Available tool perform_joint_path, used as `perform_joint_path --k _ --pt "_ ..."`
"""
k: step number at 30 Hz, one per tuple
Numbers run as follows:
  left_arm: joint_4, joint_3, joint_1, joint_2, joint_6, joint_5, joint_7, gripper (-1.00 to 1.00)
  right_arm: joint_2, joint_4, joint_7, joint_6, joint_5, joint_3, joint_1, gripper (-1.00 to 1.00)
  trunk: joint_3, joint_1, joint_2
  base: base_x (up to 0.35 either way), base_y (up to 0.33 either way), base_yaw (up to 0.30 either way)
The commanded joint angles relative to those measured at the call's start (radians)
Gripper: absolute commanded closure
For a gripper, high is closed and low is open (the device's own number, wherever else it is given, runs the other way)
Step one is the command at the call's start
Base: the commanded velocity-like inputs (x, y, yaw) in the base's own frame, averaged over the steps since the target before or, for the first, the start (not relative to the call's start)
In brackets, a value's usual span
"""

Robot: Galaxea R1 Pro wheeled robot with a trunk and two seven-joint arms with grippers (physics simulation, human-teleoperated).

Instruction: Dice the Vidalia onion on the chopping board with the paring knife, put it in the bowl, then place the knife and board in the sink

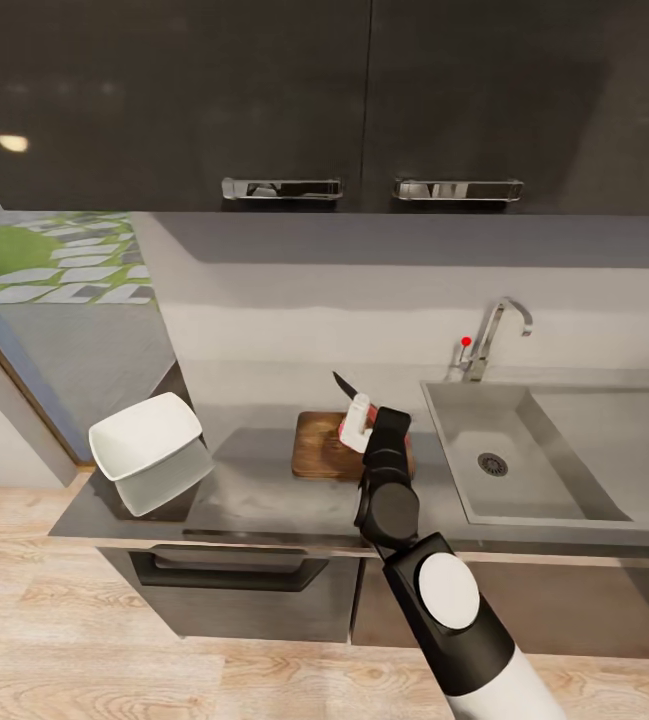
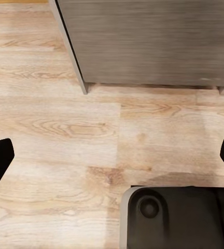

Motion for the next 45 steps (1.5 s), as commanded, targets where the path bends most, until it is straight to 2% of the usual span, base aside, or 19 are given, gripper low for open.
perform_joint_path --k 1,4,10,20,30,45 --pt "-0.002 -0.008 0.0 0.001 -0.001 0.002 0.01 -1.0 0.0 0.0 0.01 0.003 0.011 0.007 -0.001 1.0 -0.002 0.001 -0.002 0.0 0.0 0.0" --pt "-0.001 -0.008 0.0 0.001 -0.001 0.002 0.01 -1.0 0.0 0.0 0.01 0.003 0.011 0.024 -0.001 1.0 -0.002 0.001 -0.002 0.0 -0.028 0.0" --pt "-0.001 -0.008 0.0 0.001 -0.001 0.002 0.01 -1.0 0.0 0.0 0.012 0.004 0.011 0.033 -0.001 1.0 -0.002 0.001 -0.002 0.0 -0.177 0.0" --pt "0.0 -0.008 0.0 0.001 0.0 0.002 0.01 -1.0 0.0 0.031 0.02 0.005 0.012 0.086 -0.001 1.0 -0.002 0.001 -0.002 0.0 -0.26 0.0" --pt "0.0 -0.008 0.0 0.001 -0.001 0.002 0.011 -1.0 0.0 0.073 0.076 0.006 0.012 0.093 -0.001 1.0 -0.002 0.001 -0.002 0.0 -0.054 0.0" --pt "0.0 -0.008 0.0 0.001 -0.001 0.002 0.01 -1.0 0.0 0.077 0.084 0.006 0.012 0.094 -0.001 1.0 -0.002 0.001 -0.002 0.116 -0.001 0.0"
